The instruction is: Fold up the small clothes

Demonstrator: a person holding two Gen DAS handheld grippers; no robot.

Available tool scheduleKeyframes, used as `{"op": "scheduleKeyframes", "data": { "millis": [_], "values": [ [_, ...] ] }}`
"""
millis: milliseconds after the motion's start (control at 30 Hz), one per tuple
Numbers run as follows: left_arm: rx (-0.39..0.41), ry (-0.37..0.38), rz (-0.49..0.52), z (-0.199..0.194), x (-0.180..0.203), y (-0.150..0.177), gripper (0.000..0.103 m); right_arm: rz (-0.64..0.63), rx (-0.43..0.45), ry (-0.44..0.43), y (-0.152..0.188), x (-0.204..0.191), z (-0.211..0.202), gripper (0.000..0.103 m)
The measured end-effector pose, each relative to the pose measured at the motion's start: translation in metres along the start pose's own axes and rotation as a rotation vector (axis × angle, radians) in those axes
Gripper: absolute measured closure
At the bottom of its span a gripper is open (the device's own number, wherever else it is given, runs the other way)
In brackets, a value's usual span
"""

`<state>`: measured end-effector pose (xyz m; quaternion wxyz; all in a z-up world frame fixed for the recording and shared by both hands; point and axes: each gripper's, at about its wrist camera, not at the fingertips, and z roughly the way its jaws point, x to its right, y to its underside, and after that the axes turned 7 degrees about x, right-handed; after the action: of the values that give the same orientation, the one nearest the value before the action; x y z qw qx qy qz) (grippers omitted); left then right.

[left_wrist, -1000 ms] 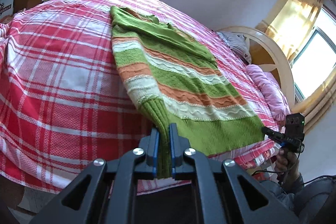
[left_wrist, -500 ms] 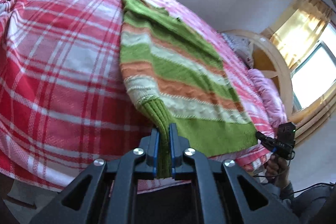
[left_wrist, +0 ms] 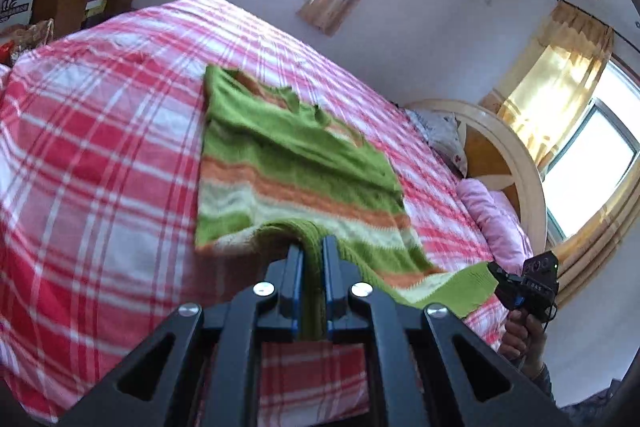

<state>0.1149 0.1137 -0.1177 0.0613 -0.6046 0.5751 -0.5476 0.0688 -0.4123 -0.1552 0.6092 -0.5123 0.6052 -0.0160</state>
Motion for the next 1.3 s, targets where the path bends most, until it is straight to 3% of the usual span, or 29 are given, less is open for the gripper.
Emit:
{"op": "scheduleKeyframes", "data": {
  "millis": [267, 767, 967, 1300],
  "values": [
    [0.049, -0.026, 0.01, 0.019, -0.001, -0.04, 0.095, -0.037, 0.074, -0.021, -0.05, -0.018, 0.019, 0.1],
    [0.089, -0.062, 0.008, 0.082, -0.004, -0.124, 0.095, -0.105, 0.118, 0.014, -0.147, -0.037, 0.075, 0.1],
    [0.057, -0.091, 0.026, 0.123, -0.009, -0.148, 0.095, -0.114, 0.095, 0.058, -0.175, -0.027, 0.117, 0.1],
    [-0.041, -0.185, -0.022, 0.212, -0.058, -0.165, 0.095, -0.072, 0.037, 0.167, -0.206, 0.028, 0.19, 0.1]
  ]
}}
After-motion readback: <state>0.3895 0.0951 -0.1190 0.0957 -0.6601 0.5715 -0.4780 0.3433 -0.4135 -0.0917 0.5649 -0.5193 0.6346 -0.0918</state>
